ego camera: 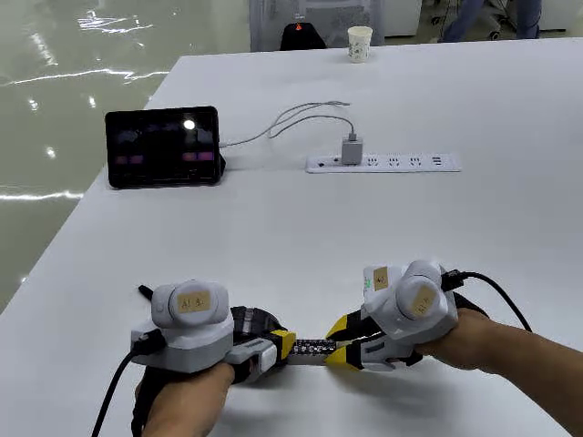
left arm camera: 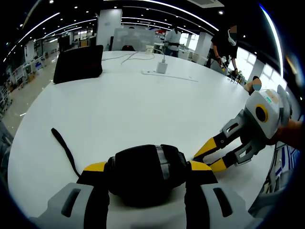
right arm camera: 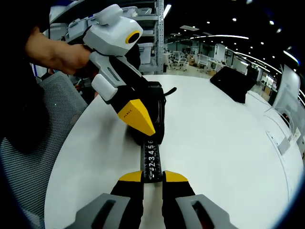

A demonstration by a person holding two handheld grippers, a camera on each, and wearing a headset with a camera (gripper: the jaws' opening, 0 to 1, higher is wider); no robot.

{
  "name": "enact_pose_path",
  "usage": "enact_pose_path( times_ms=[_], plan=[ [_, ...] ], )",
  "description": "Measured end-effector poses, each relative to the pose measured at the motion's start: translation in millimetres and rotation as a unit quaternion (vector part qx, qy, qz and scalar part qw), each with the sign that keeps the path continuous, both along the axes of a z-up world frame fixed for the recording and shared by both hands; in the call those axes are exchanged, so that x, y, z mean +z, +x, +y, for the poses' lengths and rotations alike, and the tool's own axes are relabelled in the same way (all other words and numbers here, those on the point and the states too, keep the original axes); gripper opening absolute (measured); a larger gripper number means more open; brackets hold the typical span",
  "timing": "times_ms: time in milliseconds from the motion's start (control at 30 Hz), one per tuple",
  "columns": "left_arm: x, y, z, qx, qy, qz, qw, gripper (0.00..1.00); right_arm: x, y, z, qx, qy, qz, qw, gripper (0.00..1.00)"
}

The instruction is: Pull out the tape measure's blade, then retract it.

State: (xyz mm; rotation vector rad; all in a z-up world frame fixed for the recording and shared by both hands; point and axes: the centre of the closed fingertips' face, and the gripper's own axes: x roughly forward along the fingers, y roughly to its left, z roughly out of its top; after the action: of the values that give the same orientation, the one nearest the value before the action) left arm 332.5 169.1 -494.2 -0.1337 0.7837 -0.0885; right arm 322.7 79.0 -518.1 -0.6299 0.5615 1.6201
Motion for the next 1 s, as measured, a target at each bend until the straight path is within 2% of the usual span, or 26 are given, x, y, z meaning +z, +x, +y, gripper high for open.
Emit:
enact_pose_path(
  times_ms=[1000],
  plan=[
    [-0.2, 0.3, 0.2, 0.001, -0.002, 0.000, 1.0000, 0.59, -1.0, -5.8, 33.7, 0.004, 0.016, -0.001, 0.9999, 0.11]
  ],
)
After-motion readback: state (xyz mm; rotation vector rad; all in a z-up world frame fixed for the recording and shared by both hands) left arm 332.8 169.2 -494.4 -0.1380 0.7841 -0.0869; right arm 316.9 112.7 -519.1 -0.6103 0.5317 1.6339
